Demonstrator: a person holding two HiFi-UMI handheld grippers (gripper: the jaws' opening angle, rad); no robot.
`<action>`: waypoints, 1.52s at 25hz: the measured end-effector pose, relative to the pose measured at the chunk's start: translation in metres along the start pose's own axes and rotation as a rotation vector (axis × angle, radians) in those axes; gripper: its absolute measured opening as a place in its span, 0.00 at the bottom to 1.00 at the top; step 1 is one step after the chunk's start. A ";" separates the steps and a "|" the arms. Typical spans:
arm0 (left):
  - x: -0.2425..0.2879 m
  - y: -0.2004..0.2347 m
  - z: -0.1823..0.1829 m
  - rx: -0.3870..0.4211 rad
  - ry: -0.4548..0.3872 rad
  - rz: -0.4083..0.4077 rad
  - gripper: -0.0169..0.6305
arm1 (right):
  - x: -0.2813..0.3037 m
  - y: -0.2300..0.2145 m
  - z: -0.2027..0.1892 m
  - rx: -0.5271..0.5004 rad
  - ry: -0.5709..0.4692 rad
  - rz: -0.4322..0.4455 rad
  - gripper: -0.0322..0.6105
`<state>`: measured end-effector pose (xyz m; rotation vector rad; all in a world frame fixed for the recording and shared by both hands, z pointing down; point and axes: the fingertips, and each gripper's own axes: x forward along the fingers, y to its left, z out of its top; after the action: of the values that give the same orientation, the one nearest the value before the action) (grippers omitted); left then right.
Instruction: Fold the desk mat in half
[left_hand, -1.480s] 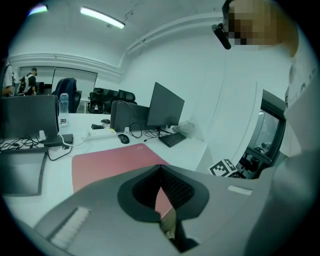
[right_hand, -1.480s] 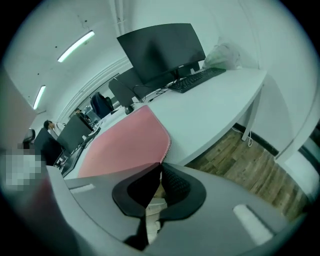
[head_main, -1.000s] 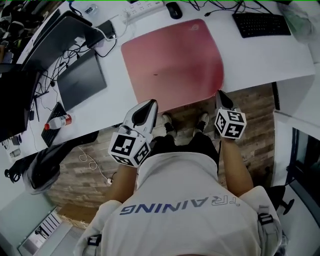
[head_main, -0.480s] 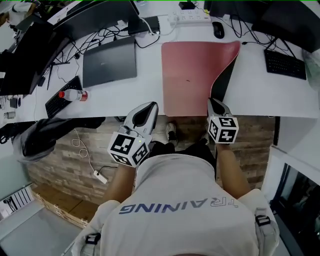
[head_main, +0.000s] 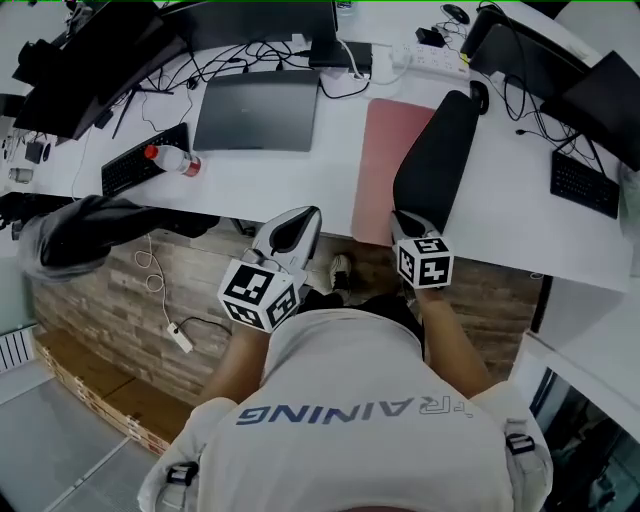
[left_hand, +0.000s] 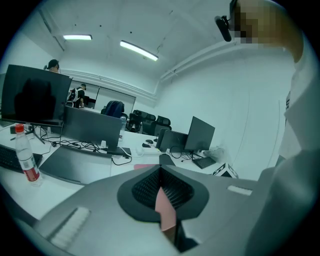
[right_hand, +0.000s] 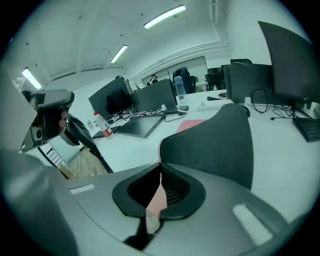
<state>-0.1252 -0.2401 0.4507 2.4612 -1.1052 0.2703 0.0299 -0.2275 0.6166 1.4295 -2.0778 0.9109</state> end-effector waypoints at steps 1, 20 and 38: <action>-0.002 0.002 0.001 -0.003 -0.005 0.006 0.03 | 0.005 0.007 -0.004 -0.011 0.025 0.024 0.09; -0.017 0.014 -0.005 -0.036 -0.022 0.049 0.03 | 0.034 0.064 -0.082 -0.166 0.351 0.257 0.09; -0.005 -0.008 0.039 0.023 -0.148 0.006 0.03 | -0.052 0.024 0.059 -0.107 -0.160 0.149 0.07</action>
<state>-0.1227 -0.2497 0.4114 2.5330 -1.1755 0.1038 0.0256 -0.2322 0.5347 1.3453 -2.3406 0.7499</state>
